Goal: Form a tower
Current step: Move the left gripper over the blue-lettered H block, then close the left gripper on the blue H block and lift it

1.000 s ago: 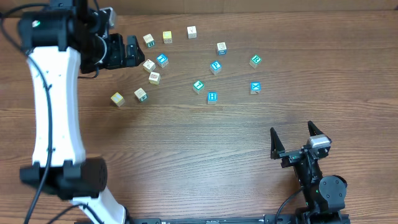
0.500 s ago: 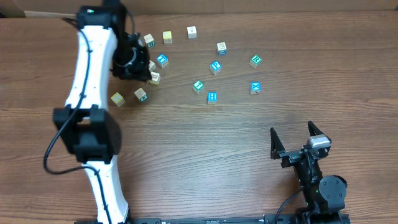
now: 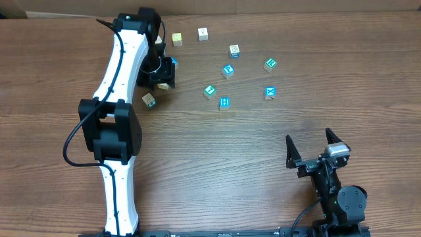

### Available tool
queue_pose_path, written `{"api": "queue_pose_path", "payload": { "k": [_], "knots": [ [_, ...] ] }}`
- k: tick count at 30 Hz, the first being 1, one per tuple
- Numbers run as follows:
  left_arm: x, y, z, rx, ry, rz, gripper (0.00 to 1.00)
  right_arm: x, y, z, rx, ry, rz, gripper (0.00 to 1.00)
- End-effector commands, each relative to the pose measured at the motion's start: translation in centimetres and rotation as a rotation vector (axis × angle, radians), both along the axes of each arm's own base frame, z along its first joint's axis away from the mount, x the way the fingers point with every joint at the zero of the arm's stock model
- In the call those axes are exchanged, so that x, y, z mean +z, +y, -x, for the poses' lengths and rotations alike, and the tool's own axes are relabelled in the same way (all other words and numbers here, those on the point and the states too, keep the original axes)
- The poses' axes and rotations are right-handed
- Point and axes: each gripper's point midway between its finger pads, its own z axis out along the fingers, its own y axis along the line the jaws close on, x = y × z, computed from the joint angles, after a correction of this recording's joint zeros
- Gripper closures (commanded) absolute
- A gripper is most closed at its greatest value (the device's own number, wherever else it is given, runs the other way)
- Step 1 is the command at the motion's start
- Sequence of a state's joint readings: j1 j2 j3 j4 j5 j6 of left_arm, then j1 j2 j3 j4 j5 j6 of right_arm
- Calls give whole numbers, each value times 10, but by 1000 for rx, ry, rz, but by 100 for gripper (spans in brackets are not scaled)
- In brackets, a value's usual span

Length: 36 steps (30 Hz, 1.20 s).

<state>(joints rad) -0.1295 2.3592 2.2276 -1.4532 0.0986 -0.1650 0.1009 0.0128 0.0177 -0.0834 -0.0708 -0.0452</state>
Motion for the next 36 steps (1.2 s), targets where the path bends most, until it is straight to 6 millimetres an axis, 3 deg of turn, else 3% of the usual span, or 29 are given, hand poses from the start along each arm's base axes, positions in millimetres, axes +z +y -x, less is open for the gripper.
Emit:
{"api": "queue_pose_path", "payload": {
  "k": [1, 8, 22, 36],
  "knots": [
    [0, 4, -9, 51, -33, -50, 38, -2, 1, 0, 1, -3, 1, 0],
    [1, -21, -18, 26, -85, -38, 28, -2, 1, 0, 1, -3, 1, 0],
    [5, -118, -19, -161, -208, 1, 32, -2, 1, 0, 1, -3, 1, 0],
    [5, -156, -6, -179, -215, 15, 29, -2, 1, 0, 1, -3, 1, 0]
  ]
}}
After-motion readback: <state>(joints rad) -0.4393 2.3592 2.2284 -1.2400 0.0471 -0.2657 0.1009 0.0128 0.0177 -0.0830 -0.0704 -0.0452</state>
